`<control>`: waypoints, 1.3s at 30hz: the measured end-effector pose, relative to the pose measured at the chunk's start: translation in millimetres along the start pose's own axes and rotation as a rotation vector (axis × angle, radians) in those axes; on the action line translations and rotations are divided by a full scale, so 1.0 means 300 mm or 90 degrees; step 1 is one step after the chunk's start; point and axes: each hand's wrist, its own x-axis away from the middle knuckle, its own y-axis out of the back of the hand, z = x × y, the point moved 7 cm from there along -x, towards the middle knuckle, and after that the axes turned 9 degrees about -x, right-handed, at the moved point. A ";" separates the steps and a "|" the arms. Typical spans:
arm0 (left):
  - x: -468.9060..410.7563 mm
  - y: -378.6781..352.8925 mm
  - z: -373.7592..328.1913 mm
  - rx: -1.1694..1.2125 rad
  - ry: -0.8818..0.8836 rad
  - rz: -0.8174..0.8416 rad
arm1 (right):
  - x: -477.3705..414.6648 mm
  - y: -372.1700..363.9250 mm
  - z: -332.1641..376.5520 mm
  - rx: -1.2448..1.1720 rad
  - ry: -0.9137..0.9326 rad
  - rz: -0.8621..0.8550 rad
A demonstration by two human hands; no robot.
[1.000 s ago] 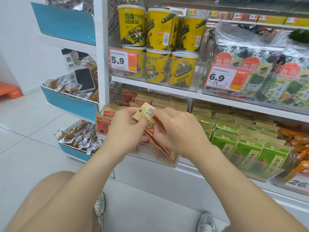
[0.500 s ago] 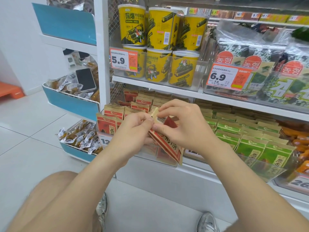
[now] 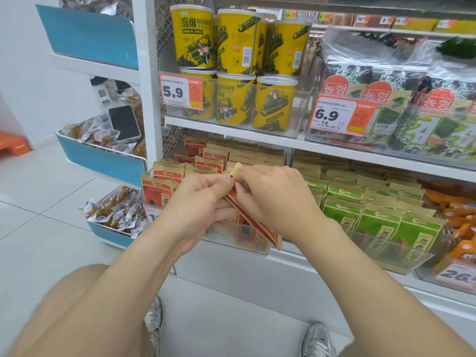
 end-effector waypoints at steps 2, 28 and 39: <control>0.002 -0.002 0.001 -0.006 0.000 0.000 | -0.001 0.001 -0.002 0.013 -0.014 -0.001; 0.046 0.034 -0.060 -0.137 -0.016 -0.066 | 0.009 -0.065 -0.108 -0.367 -0.279 0.062; 0.031 0.097 -0.077 -0.215 -0.117 -0.237 | 0.020 -0.057 -0.085 -0.462 -0.267 0.085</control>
